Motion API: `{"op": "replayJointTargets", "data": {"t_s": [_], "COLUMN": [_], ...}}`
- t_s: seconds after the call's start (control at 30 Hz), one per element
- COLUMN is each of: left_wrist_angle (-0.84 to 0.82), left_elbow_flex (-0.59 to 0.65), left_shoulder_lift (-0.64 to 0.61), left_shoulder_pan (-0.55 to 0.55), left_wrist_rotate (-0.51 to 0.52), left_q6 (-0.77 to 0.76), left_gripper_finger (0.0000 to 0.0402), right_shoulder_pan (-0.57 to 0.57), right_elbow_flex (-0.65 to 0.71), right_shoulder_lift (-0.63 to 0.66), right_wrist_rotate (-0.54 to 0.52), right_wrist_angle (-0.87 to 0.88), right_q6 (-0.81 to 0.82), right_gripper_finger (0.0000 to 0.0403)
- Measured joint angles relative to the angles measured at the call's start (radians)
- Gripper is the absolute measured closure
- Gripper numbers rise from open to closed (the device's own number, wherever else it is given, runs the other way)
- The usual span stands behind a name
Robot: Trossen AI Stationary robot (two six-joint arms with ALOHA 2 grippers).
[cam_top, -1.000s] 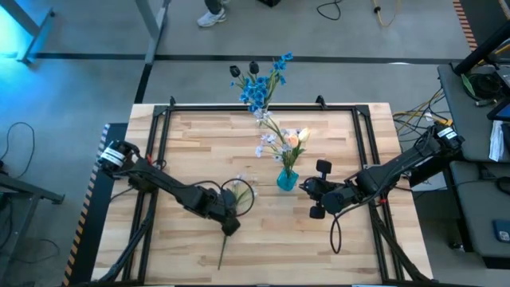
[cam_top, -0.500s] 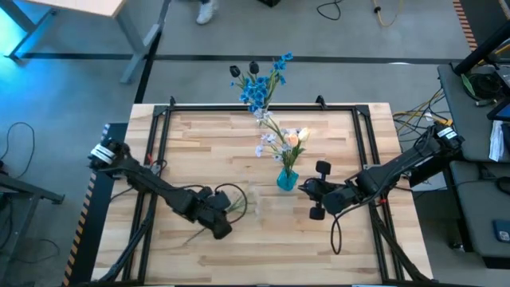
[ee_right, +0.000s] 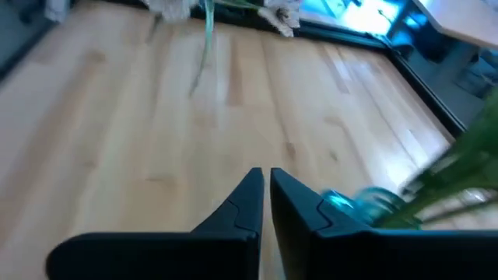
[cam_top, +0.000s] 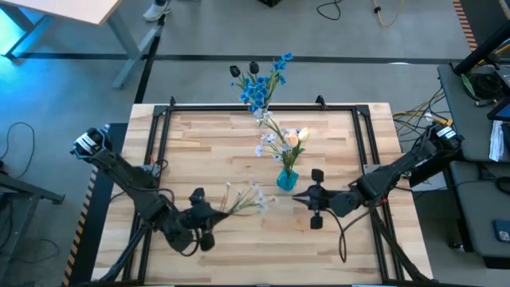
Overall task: Sort flowers into vase by color
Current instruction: Put the white flower into the blue vase
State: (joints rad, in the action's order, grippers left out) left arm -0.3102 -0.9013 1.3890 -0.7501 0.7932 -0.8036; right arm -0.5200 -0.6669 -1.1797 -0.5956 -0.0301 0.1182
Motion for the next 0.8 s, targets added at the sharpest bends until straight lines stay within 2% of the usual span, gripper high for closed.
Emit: {"op": "replayJointTargets", "data": {"t_s": [0.17,0.37,0.53,0.67,0.8], "left_wrist_angle": [0.340,0.909,1.315,1.445,1.436], "left_elbow_flex": [0.111,0.311,0.426,0.445,0.404], "left_shoulder_lift": [-0.002,0.000,0.000,0.000,0.000], "left_shoulder_pan": [-0.004,0.006,0.034,0.088,0.155], "left_wrist_rotate": [-0.022,-0.076,-0.103,-0.213,-0.311], "left_q6": [0.212,0.511,0.780,0.901,0.993], "left_gripper_finger": [0.0401,0.0401,0.0401,0.0401,0.0401], "right_shoulder_pan": [-0.029,-0.048,-0.047,-0.047,-0.043], "right_elbow_flex": [0.023,0.035,0.035,0.035,0.014], "right_shoulder_lift": [0.000,-0.001,-0.055,-0.125,-0.198], "right_wrist_rotate": [0.003,0.002,0.001,0.001,0.000], "right_wrist_angle": [-0.097,-0.158,-0.285,-0.437,-0.586], "right_q6": [-0.008,-0.003,-0.044,-0.087,-0.131], "right_gripper_finger": [0.0337,0.0255,0.0210,0.0197,0.0195]}}
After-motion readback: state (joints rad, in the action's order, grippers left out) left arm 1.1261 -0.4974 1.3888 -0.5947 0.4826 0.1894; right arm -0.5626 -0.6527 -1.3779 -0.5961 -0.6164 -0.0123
